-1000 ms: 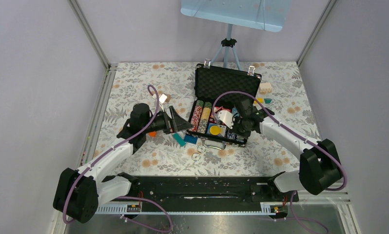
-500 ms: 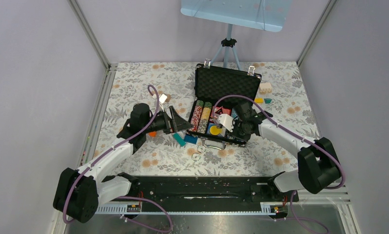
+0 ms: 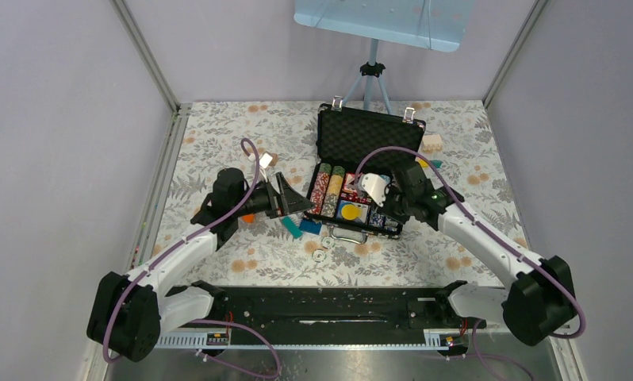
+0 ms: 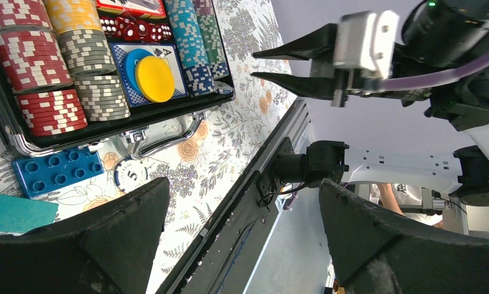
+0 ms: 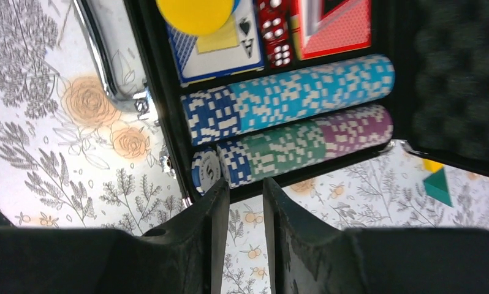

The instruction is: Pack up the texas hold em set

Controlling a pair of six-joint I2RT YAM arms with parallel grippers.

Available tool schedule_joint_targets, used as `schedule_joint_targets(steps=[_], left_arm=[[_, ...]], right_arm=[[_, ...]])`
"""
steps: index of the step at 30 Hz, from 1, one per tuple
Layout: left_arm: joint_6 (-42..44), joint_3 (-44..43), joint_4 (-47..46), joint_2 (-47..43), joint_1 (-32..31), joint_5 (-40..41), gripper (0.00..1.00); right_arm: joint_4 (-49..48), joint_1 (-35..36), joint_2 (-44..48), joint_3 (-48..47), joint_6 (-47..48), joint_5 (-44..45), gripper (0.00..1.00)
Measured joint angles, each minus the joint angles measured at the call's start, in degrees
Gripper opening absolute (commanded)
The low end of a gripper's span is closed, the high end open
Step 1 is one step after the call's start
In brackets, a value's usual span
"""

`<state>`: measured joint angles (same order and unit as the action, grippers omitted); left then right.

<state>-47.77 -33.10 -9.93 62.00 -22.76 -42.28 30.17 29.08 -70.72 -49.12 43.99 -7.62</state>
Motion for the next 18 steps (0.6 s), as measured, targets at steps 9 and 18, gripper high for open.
schedule_joint_targets(steps=[9,18], left_arm=[[2.47,-1.42,5.53,0.13,-0.13,2.73,0.9],[6.99,-3.13,17.9,0.79,-6.64,14.62,0.88]], right_arm=[[-8.74,0.0,9.31,1.75,-13.9,0.17,0.36],[-14.47,0.0,17.42,7.13,-36.54,1.11,0.38]])
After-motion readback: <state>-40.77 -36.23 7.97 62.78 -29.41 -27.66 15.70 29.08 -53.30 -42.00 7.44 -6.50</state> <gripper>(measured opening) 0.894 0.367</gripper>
